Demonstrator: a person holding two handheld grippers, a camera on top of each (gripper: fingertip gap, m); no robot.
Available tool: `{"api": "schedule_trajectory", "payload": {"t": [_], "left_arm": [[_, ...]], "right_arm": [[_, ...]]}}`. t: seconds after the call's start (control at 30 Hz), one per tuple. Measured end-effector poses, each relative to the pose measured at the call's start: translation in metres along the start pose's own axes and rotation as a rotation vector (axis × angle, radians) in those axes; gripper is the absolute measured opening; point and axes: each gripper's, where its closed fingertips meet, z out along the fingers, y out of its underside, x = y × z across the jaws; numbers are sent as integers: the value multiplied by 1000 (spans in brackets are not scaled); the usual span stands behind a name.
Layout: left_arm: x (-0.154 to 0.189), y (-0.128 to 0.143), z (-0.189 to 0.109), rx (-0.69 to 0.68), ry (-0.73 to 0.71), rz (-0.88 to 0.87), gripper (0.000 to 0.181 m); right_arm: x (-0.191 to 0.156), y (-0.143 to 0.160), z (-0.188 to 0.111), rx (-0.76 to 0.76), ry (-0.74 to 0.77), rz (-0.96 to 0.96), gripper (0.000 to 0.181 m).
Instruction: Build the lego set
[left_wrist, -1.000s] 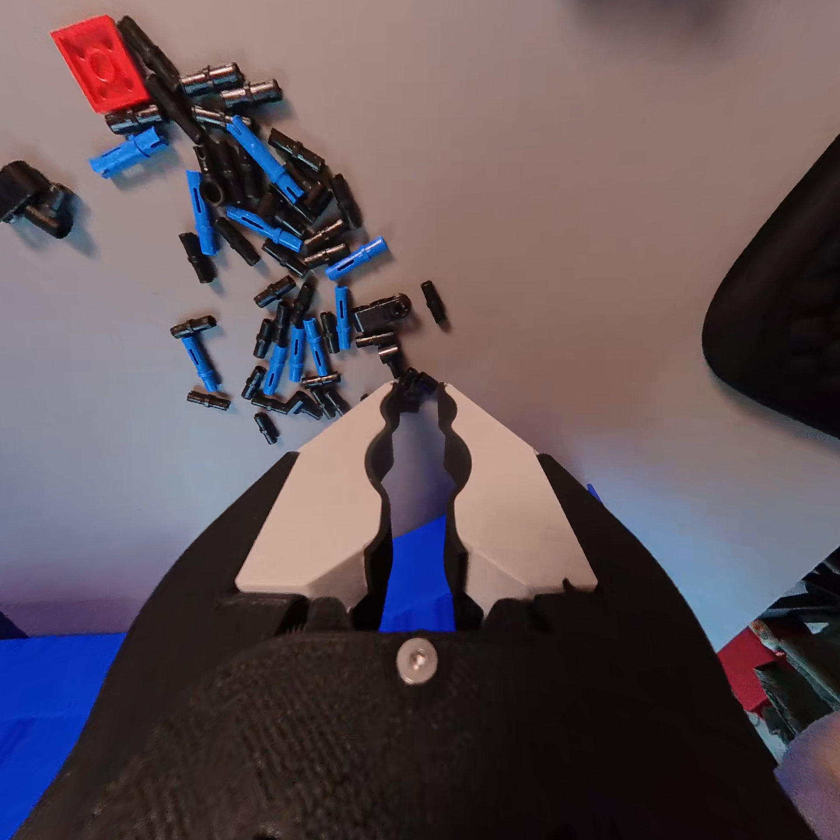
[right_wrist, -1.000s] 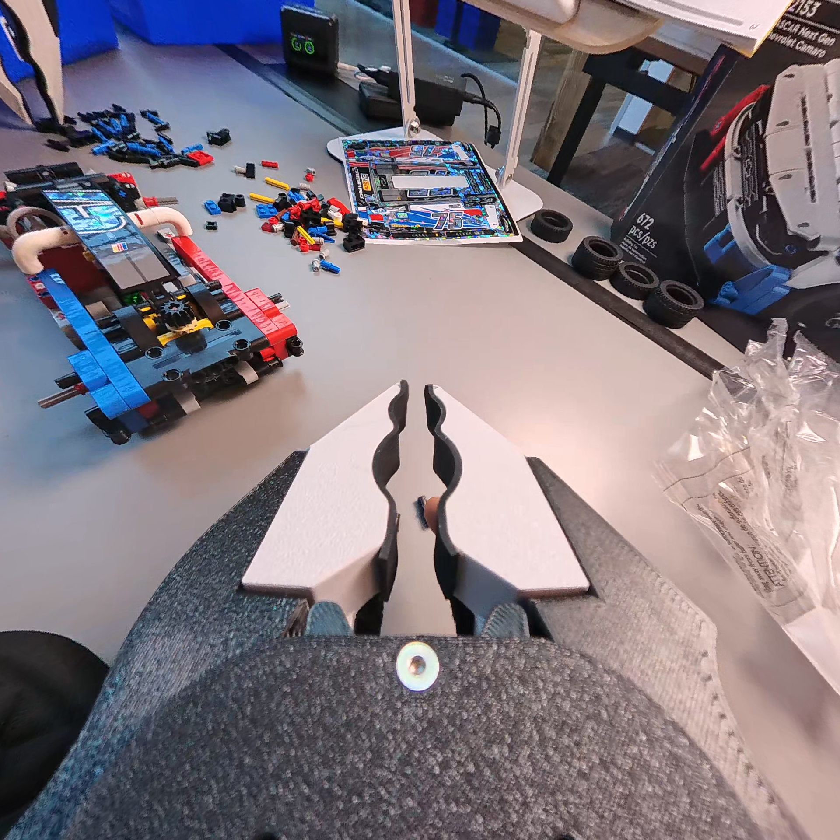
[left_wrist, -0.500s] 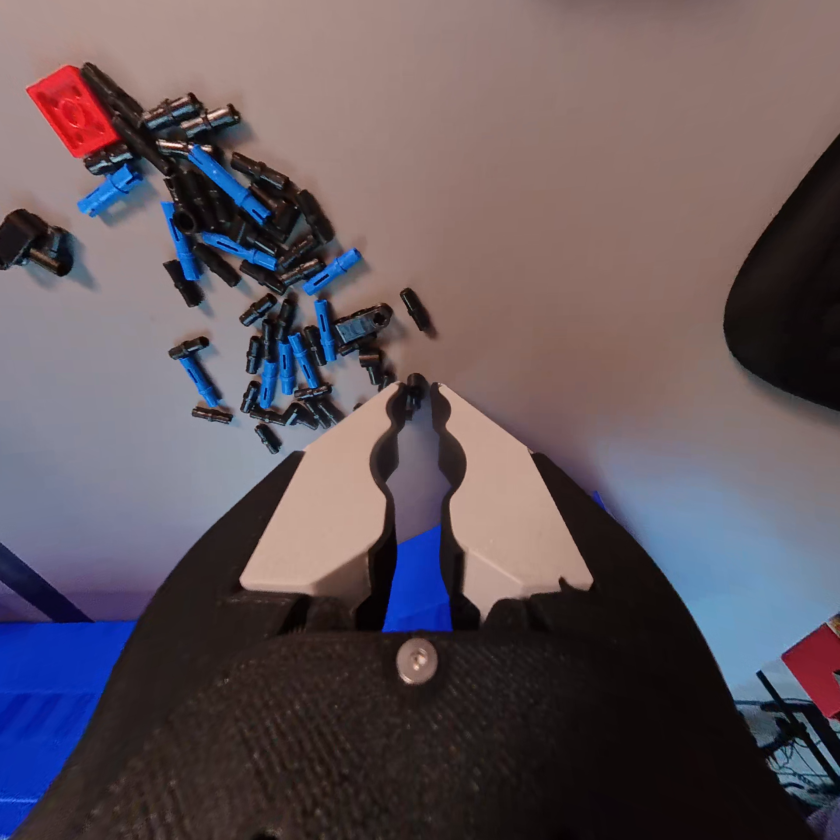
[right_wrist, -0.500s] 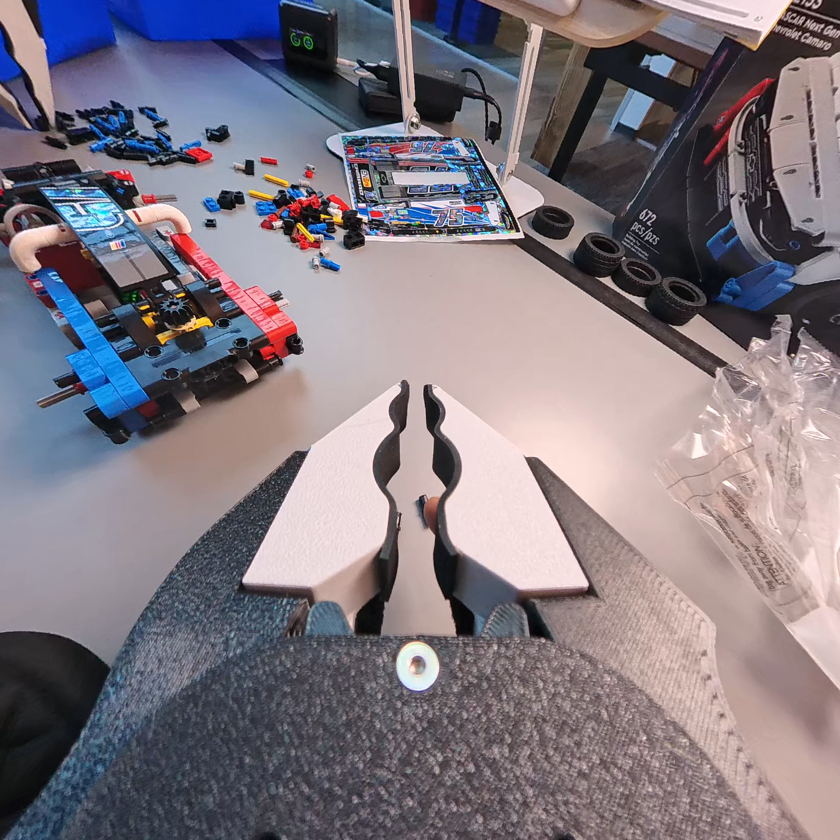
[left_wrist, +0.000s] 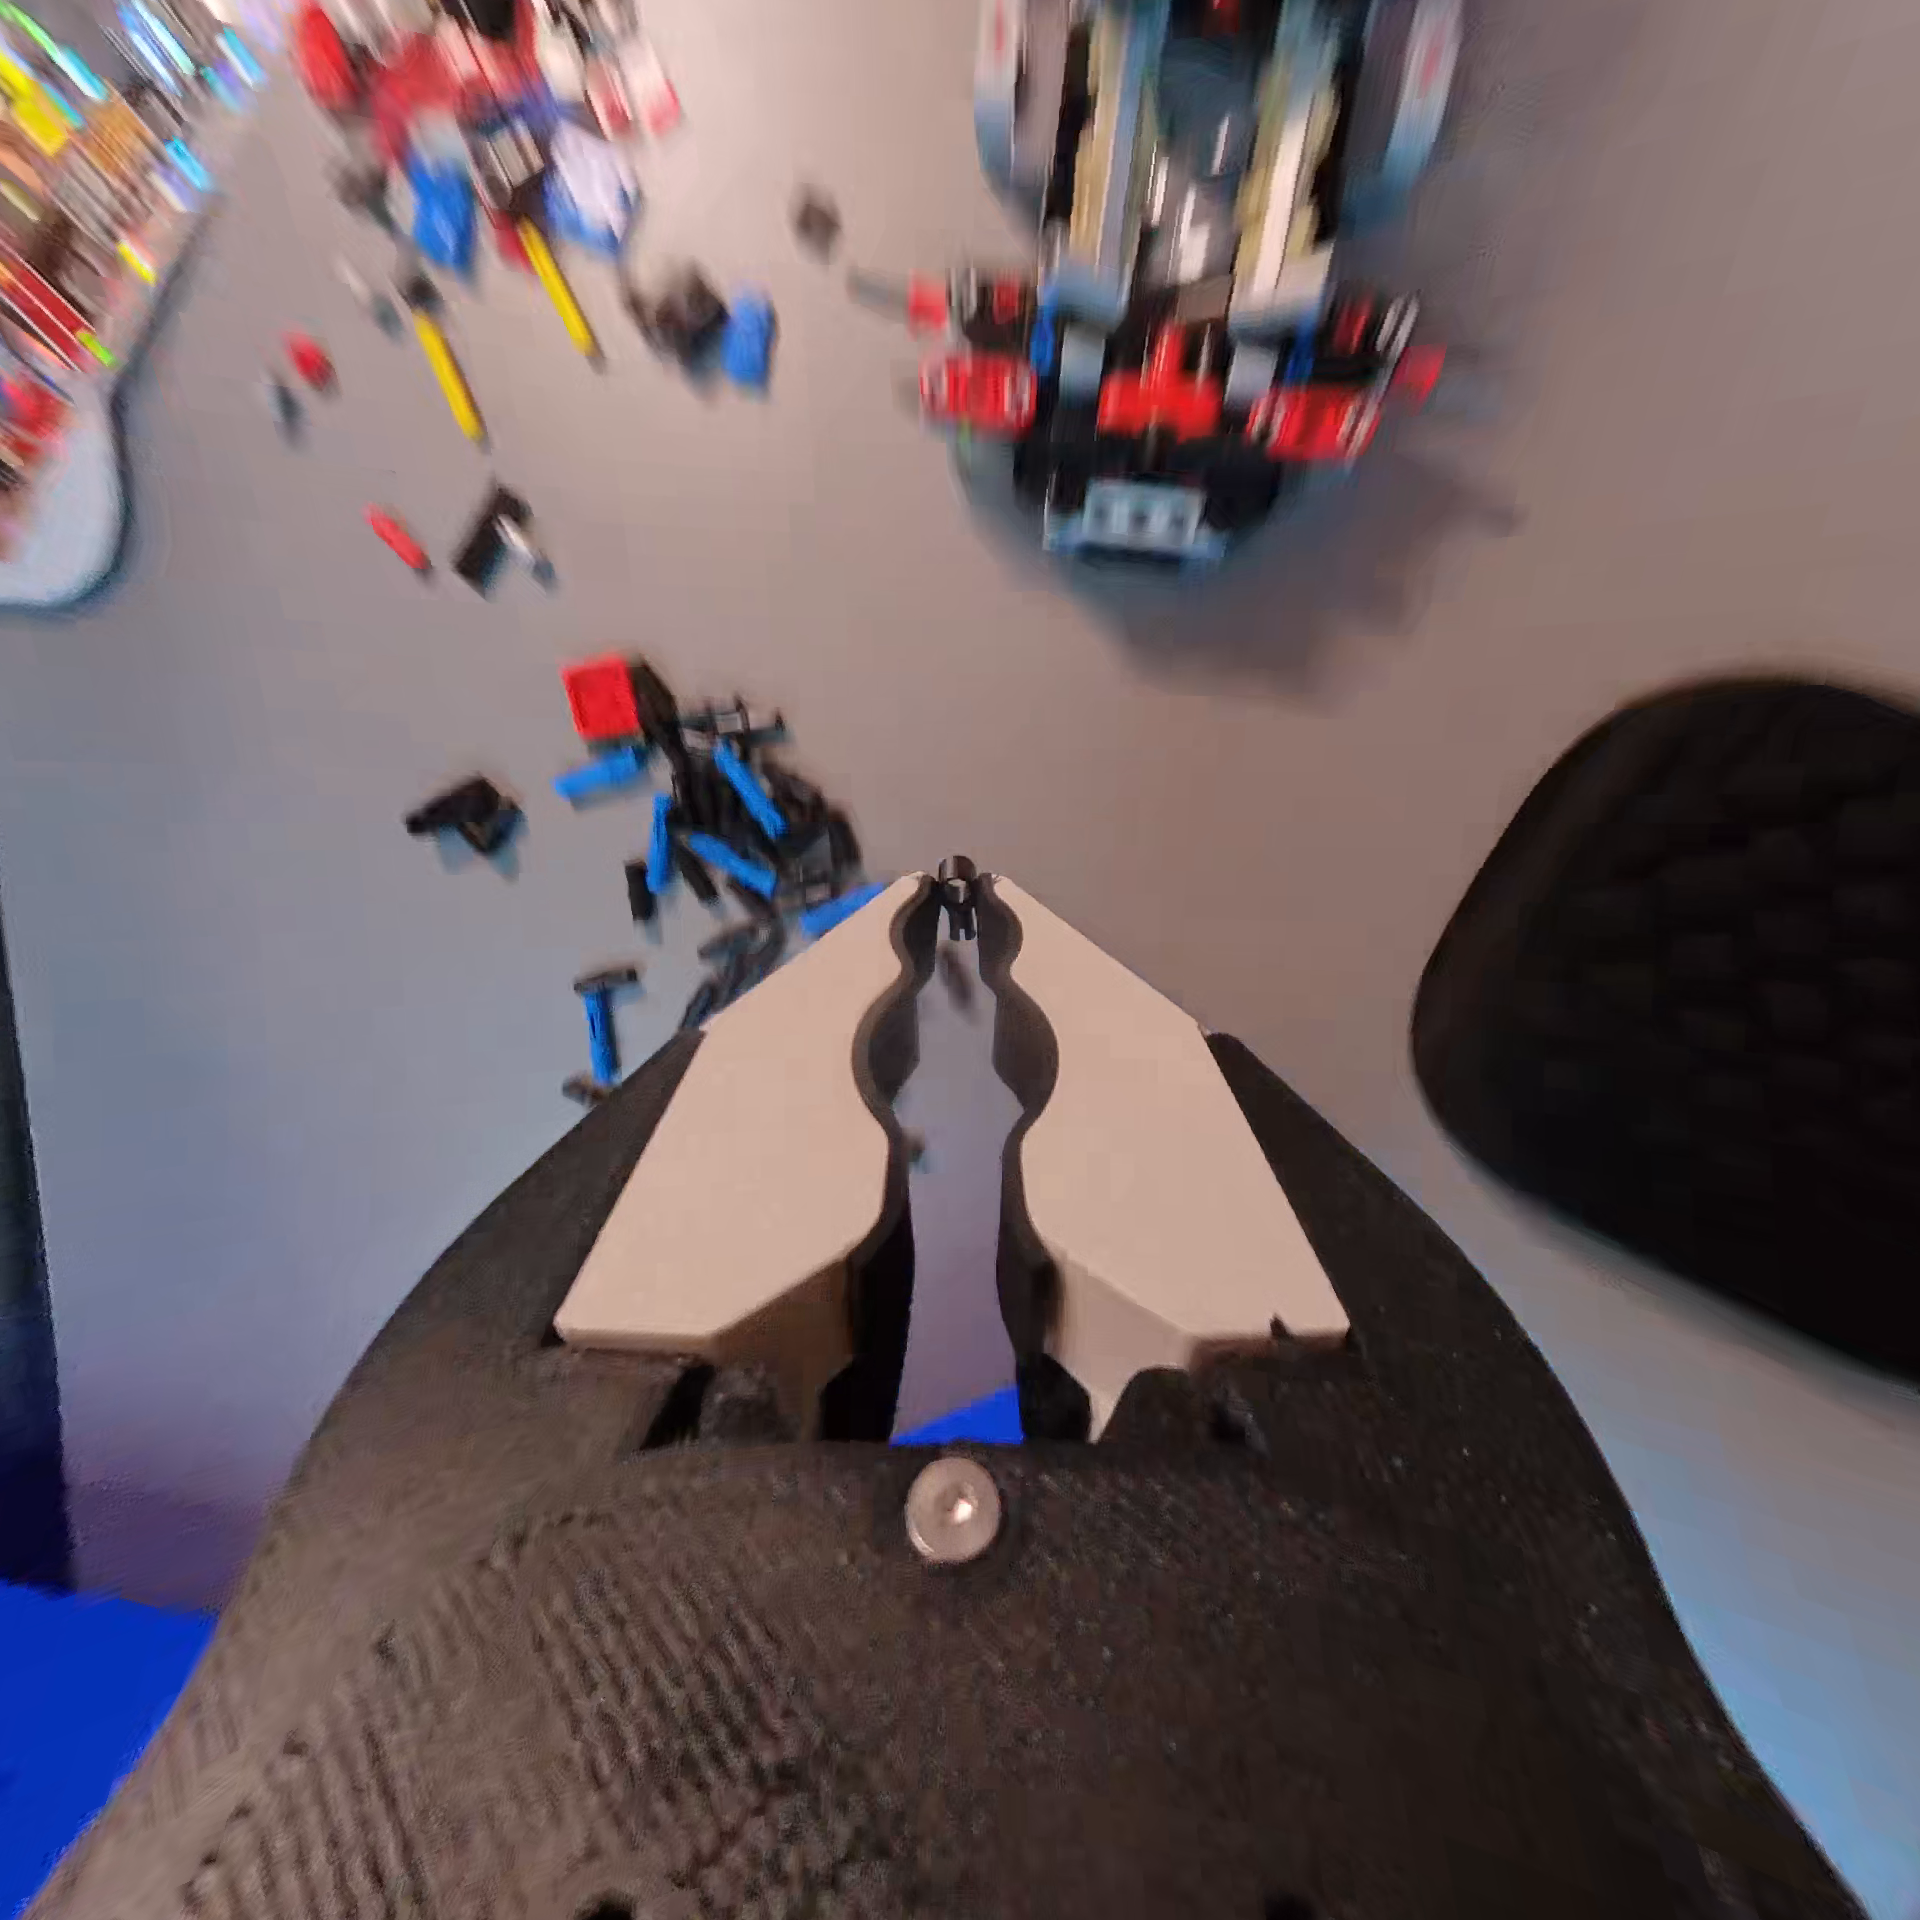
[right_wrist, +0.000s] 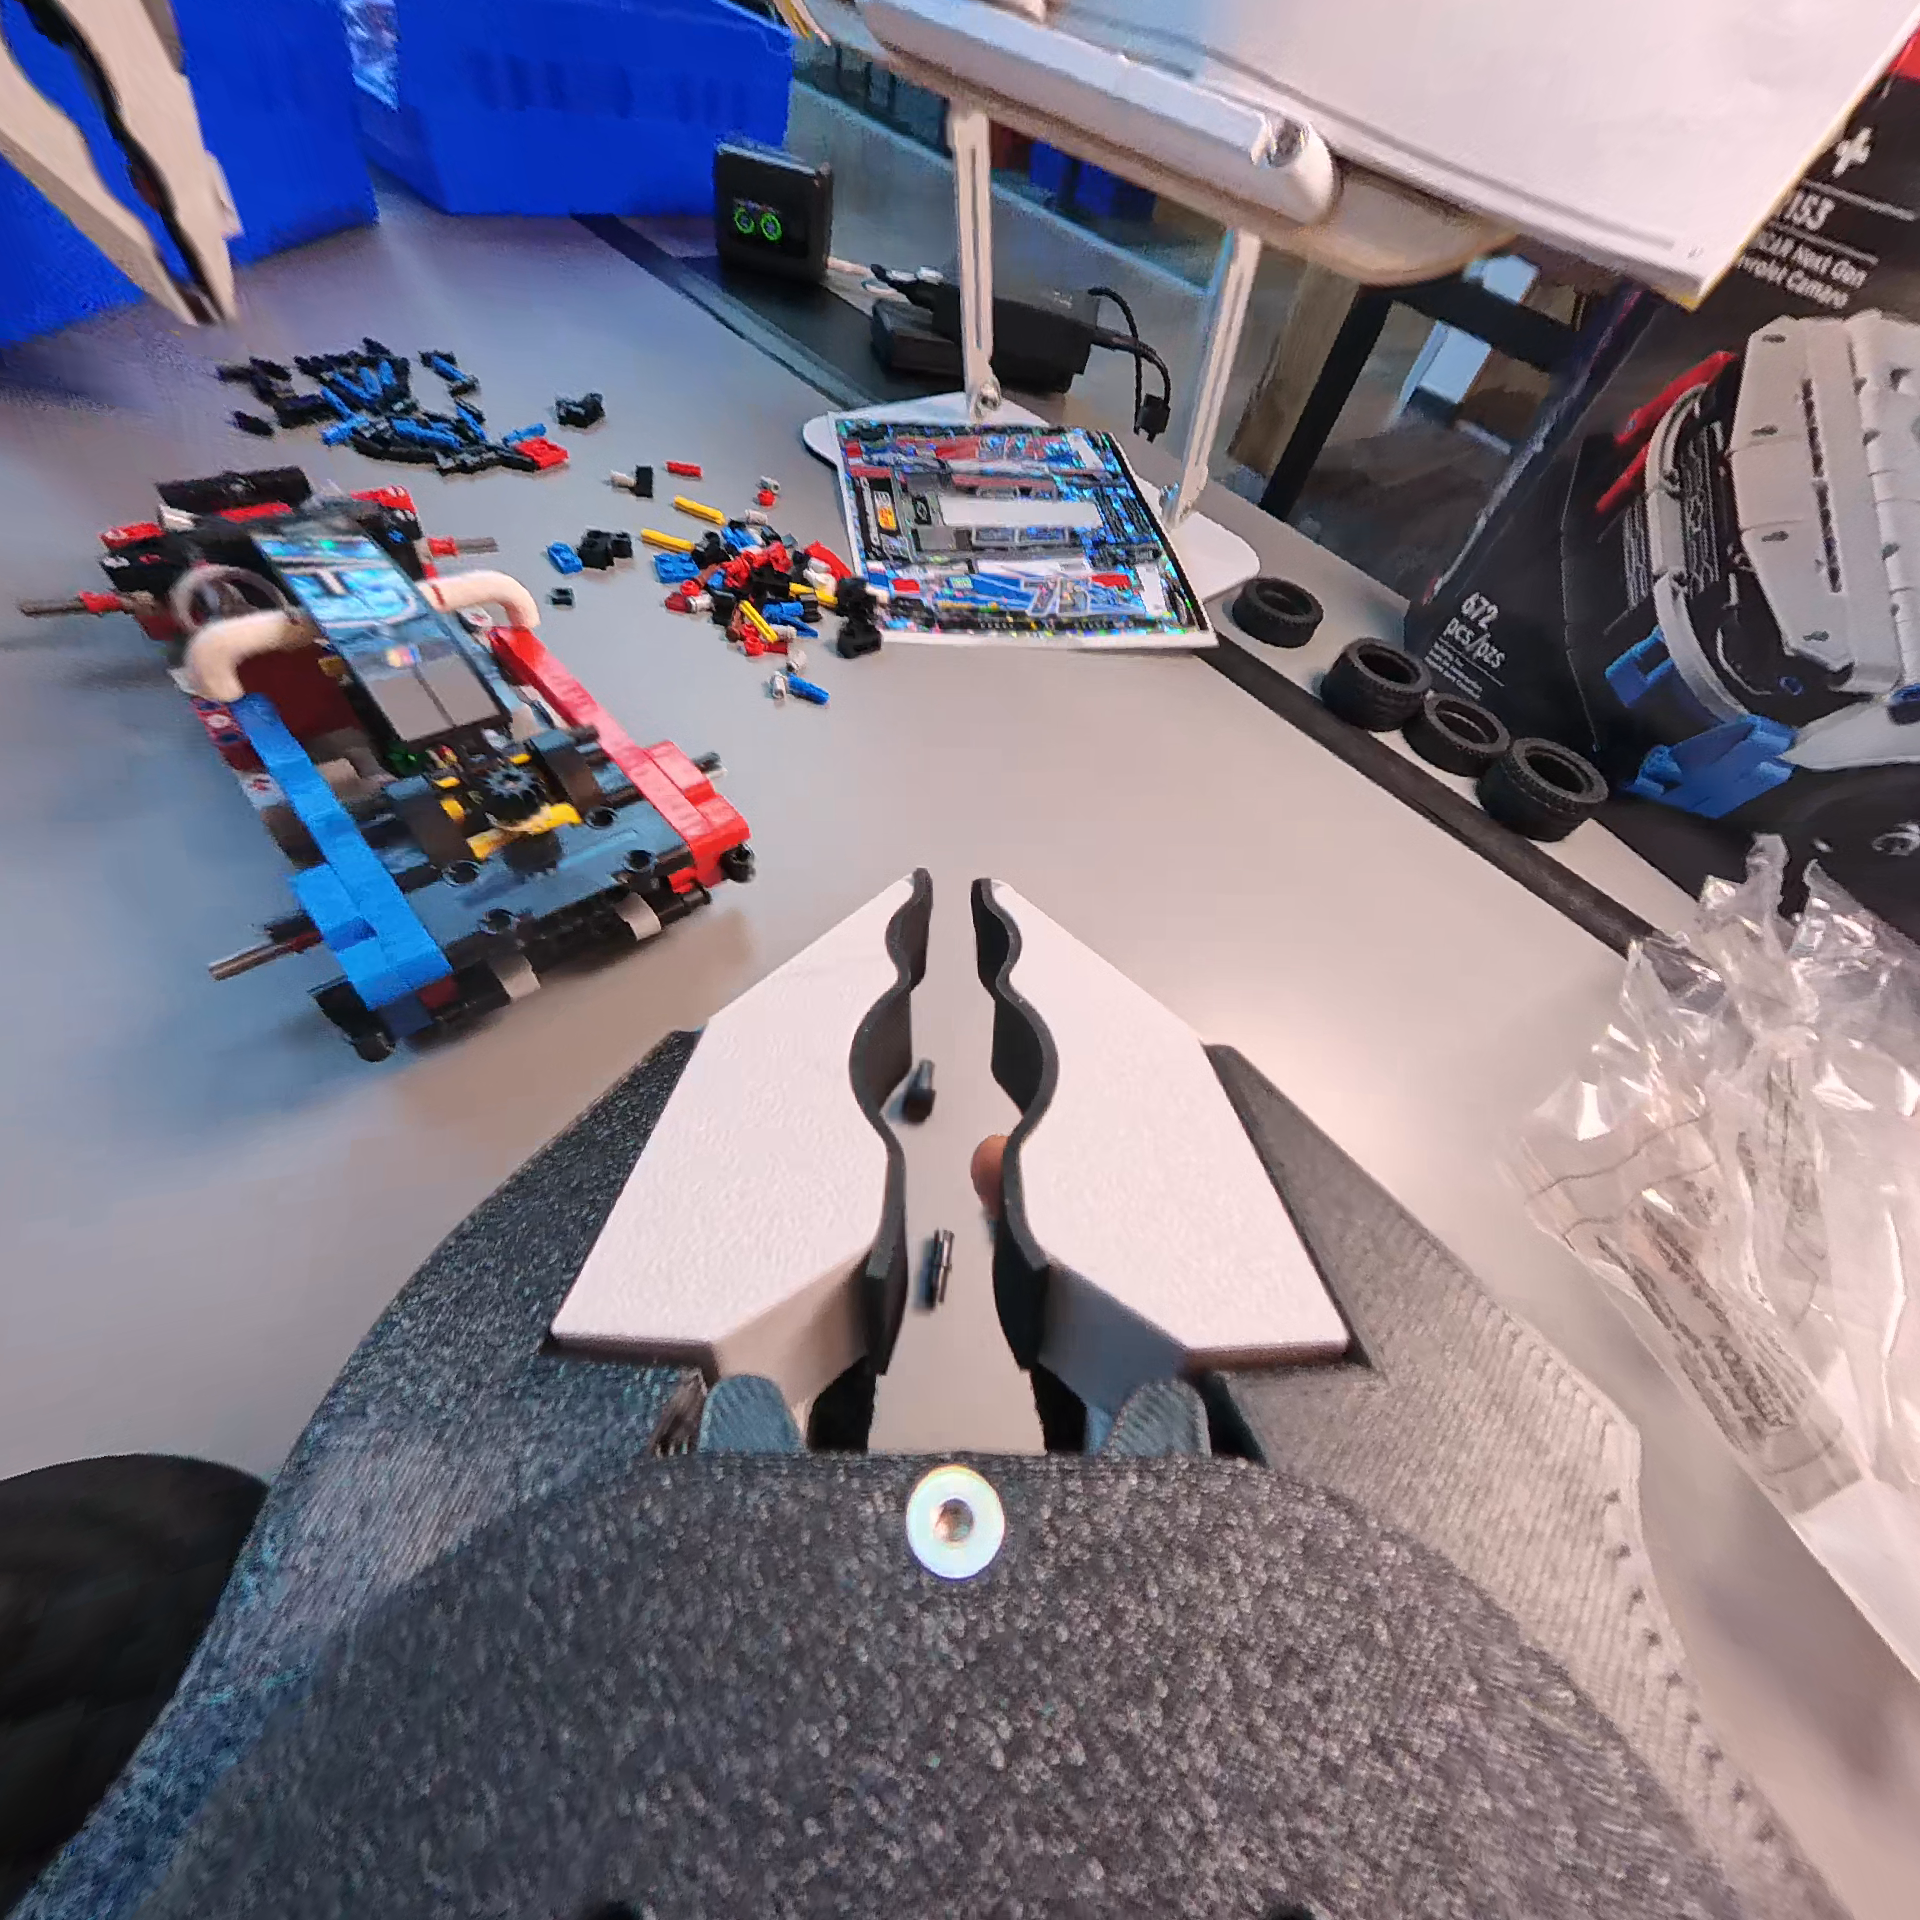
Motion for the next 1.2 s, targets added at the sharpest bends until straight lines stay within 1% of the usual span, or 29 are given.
{"api": "schedule_trajectory", "payload": {"t": [0.03,0.1,0.17,0.2,0.27,0.3,0.37,0.43,0.57,0.63,0.7,0.77,1.0,1.2], "left_arm": [[5,-26,-11,145,-6,-37,5],[26,-76,-34,439,29,-120,5],[47,-118,-49,697,60,-209,4],[60,-134,-52,801,104,-262,4],[86,-162,-44,968,232,-380,5],[100,-173,-36,1018,319,-424,5],[122,-189,-23,1102,447,-458,5],[133,-195,-8,1096,509,-473,5],[148,-199,-1,1051,551,-432,5],[154,-200,-1,1060,612,-443,5],[157,-199,0,1051,631,-444,4],[155,-199,-5,1077,640,-451,4],[156,-199,-10,1103,703,-471,4],[156,-199,-10,1105,717,-472,4]], "right_arm": [[-6,-9,-2,24,-19,-21,7],[-26,-31,-6,85,-70,-78,8],[-53,-51,-8,117,-144,-141,10],[-70,-60,-9,130,-189,-177,11],[-107,-75,-11,160,-296,-246,13],[-126,-79,-12,167,-354,-269,15],[-158,-81,-11,151,-464,-293,22],[-184,-79,-9,132,-551,-306,24],[-222,-74,-5,111,-642,-349,22],[-236,-69,-2,95,-669,-361,19],[-239,-67,3,92,-656,-378,15],[-239,-71,2,116,-658,-361,12],[-239,-75,0,140,-682,-325,11],[-239,-74,-2,150,-699,-305,11]]}}
